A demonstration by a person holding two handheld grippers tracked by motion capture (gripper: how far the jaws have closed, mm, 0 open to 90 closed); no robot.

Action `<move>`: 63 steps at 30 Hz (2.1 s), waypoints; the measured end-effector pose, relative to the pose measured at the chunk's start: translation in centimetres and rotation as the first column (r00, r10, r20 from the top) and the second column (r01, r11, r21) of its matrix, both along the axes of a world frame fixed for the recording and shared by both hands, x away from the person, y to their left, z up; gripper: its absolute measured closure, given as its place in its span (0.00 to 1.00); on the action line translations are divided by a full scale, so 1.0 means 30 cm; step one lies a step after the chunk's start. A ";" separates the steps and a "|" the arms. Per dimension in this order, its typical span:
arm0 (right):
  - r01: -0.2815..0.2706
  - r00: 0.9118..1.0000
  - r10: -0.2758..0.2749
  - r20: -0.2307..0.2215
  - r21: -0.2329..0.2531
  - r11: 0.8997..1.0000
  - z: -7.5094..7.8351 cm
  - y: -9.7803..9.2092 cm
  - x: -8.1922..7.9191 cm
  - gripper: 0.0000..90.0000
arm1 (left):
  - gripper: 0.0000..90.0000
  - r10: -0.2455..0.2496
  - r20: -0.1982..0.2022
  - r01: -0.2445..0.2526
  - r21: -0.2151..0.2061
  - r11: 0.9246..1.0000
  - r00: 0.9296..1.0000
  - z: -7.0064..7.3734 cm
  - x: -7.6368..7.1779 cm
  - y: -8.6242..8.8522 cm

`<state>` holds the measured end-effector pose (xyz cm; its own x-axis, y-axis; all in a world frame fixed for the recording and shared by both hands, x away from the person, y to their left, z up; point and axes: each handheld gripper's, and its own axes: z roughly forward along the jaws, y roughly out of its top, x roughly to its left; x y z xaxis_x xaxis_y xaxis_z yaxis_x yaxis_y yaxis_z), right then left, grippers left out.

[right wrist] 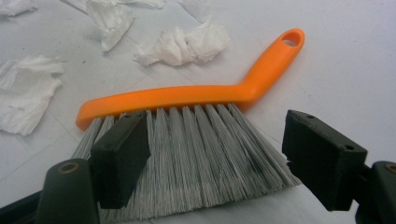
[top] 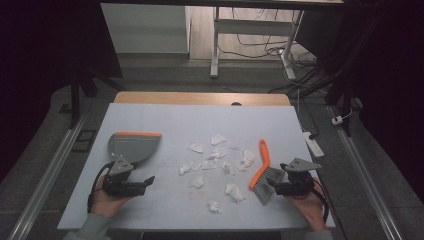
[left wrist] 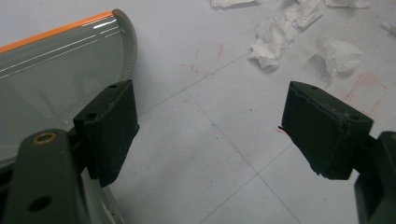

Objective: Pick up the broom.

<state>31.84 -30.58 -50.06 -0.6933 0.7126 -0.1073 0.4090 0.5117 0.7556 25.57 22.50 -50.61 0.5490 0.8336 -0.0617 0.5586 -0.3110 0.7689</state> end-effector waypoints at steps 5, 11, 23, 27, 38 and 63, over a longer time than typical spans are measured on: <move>0.007 1.000 -0.007 -0.006 0.000 1.000 0.002 0.000 -0.002 0.26 | 0.21 -0.007 -0.001 0.007 -0.006 1.000 1.000 0.002 0.000 -0.001; 0.006 1.000 -0.006 -0.009 -0.003 1.000 0.002 0.003 -0.005 0.26 | 0.21 -0.006 -0.002 0.006 0.005 1.000 1.000 0.000 0.000 -0.003; 0.006 1.000 -0.006 -0.031 -0.009 1.000 0.030 0.039 -0.019 0.27 | 0.22 -0.004 0.001 0.004 0.014 1.000 1.000 -0.001 -0.001 -0.008; 0.040 0.997 -0.043 -0.070 -0.040 0.998 0.055 0.046 -0.006 0.28 | 0.22 -0.016 0.001 0.016 0.002 1.000 1.000 -0.001 -0.001 -0.011; 0.141 0.964 -0.160 -0.211 -0.103 0.985 0.141 0.083 0.116 0.31 | 0.22 -0.025 0.006 0.025 0.014 1.000 1.000 0.001 -0.008 -0.023; 0.288 0.814 -0.418 -0.405 -0.344 0.894 0.065 0.220 0.368 0.45 | 0.22 -0.034 0.001 0.034 0.022 0.999 0.999 -0.010 -0.004 -0.025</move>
<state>42.90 -23.97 -48.12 -0.4131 0.9090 -0.0552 0.8618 0.4098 0.2991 25.43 21.76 -50.90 0.5768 0.8158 -0.0425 0.5463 -0.3466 0.7625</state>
